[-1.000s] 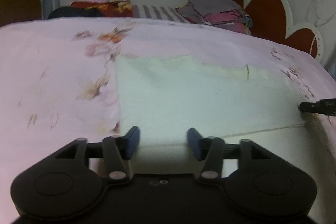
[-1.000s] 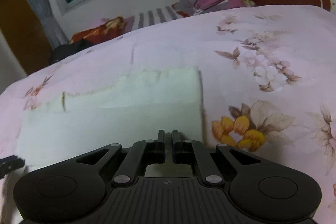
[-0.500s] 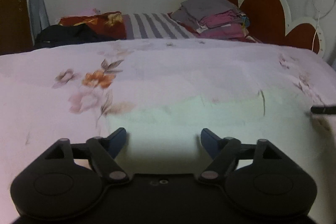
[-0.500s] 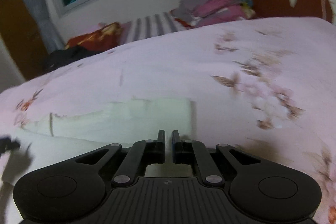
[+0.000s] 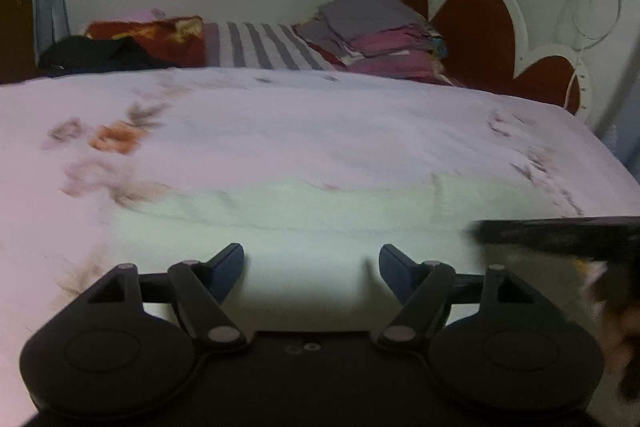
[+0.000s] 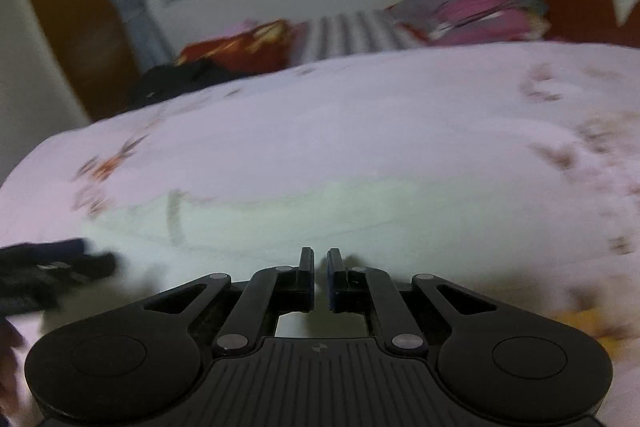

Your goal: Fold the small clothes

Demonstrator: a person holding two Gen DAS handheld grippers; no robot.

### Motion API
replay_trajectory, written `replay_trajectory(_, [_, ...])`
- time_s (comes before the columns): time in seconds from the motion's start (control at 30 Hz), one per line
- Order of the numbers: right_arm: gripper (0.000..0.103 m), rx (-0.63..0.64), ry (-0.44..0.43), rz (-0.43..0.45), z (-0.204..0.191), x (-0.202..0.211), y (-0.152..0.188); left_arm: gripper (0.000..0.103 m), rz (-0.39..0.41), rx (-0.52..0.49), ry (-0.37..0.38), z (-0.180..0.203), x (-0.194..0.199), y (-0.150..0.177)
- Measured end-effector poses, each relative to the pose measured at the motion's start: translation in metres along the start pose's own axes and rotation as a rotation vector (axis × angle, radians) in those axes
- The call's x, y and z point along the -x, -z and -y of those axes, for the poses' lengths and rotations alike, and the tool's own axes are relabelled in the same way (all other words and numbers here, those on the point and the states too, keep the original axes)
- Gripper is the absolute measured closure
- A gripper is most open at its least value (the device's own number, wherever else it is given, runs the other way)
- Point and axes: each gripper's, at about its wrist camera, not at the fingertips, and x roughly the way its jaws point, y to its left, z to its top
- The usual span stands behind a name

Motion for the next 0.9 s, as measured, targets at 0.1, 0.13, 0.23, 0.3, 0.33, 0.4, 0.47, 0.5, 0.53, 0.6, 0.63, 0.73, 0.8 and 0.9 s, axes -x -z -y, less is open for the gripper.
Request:
replay_trajectory(0.1, [0.098, 0.054, -0.039, -0.044, -0.023, -0.013, 0.008, 0.034, -0.014, -0.020, -0.023, 0.013, -0.005, 0.011])
replay_trajectory(0.13, [0.098, 0.072, -0.044, -0.059, -0.026, -0.015, 0.011, 0.035, -0.024, -0.022, -0.037, 0.010, -0.005, 0.016])
replay_trajectory(0.23, [0.098, 0.071, 0.015, -0.044, -0.012, -0.004, 0.014, 0.036, -0.024, 0.004, -0.088, -0.015, 0.010, 0.035])
replay_trajectory(0.3, [0.098, 0.018, 0.087, -0.032, 0.016, 0.007, 0.016, 0.036, -0.012, 0.014, -0.099, -0.034, 0.027, 0.048])
replay_trajectory(0.33, [0.098, -0.011, 0.105, -0.032, 0.027, 0.014, 0.018, 0.033, -0.024, -0.013, -0.126, -0.036, 0.034, 0.053])
replay_trajectory(0.4, [0.098, -0.051, 0.111, -0.025, 0.040, 0.029, 0.020, 0.036, -0.024, -0.043, -0.153, -0.035, 0.047, 0.058])
replay_trajectory(0.47, [0.098, -0.037, 0.088, -0.012, 0.035, 0.041, 0.026, 0.037, 0.009, -0.010, -0.139, -0.034, 0.059, 0.060])
replay_trajectory(0.5, [0.098, -0.018, 0.068, -0.010, 0.026, 0.045, 0.030, 0.036, 0.014, 0.003, -0.132, -0.033, 0.061, 0.061])
replay_trajectory(0.53, [0.098, 0.006, 0.053, -0.014, 0.018, 0.046, 0.033, 0.036, 0.005, 0.007, -0.133, -0.032, 0.060, 0.061])
replay_trajectory(0.6, [0.098, 0.044, 0.065, -0.030, 0.004, 0.048, 0.041, 0.037, -0.028, 0.010, -0.146, -0.033, 0.054, 0.063])
replay_trajectory(0.63, [0.098, 0.039, 0.081, -0.043, 0.004, 0.046, 0.045, 0.038, -0.030, 0.003, -0.165, -0.033, 0.056, 0.064])
replay_trajectory(0.73, [0.098, -0.030, 0.138, -0.027, 0.021, 0.052, 0.053, 0.035, 0.005, 0.023, -0.125, -0.036, 0.070, 0.063])
replay_trajectory(0.8, [0.098, -0.076, 0.151, 0.009, 0.031, 0.064, 0.055, 0.029, -0.008, 0.028, -0.108, -0.037, 0.068, 0.064])
replay_trajectory(0.9, [0.098, -0.097, 0.178, -0.024, 0.038, 0.061, 0.060, 0.032, -0.075, 0.026, -0.129, -0.043, 0.050, 0.071])
